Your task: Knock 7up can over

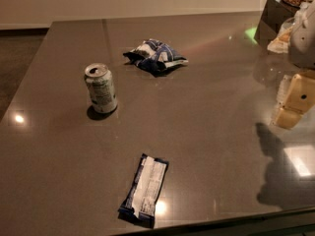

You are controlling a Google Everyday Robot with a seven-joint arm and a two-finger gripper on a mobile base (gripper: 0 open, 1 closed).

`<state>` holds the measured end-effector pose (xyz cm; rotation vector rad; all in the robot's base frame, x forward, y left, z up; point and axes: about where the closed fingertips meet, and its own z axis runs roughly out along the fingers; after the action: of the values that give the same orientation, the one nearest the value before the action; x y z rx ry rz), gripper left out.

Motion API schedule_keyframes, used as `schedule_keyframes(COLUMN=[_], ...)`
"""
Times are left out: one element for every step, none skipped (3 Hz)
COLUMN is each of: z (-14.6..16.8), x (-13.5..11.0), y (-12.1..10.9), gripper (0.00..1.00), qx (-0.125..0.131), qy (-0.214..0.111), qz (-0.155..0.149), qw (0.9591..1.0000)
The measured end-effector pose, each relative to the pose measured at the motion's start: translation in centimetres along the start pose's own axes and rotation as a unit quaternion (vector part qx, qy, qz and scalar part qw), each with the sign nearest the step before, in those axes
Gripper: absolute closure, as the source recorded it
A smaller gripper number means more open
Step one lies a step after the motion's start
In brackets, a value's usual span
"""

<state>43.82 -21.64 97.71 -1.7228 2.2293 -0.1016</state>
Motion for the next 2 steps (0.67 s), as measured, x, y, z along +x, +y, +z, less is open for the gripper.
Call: schedule_keyframes(z=[0.00, 0.33], x=[0.00, -0.77], y=[0.00, -0.40], gripper=[0.00, 0.00], qx=[0.000, -0.008], qy=[0.000, 0.001], qz=[0.000, -0.001], qw=[1.0000, 1.0000])
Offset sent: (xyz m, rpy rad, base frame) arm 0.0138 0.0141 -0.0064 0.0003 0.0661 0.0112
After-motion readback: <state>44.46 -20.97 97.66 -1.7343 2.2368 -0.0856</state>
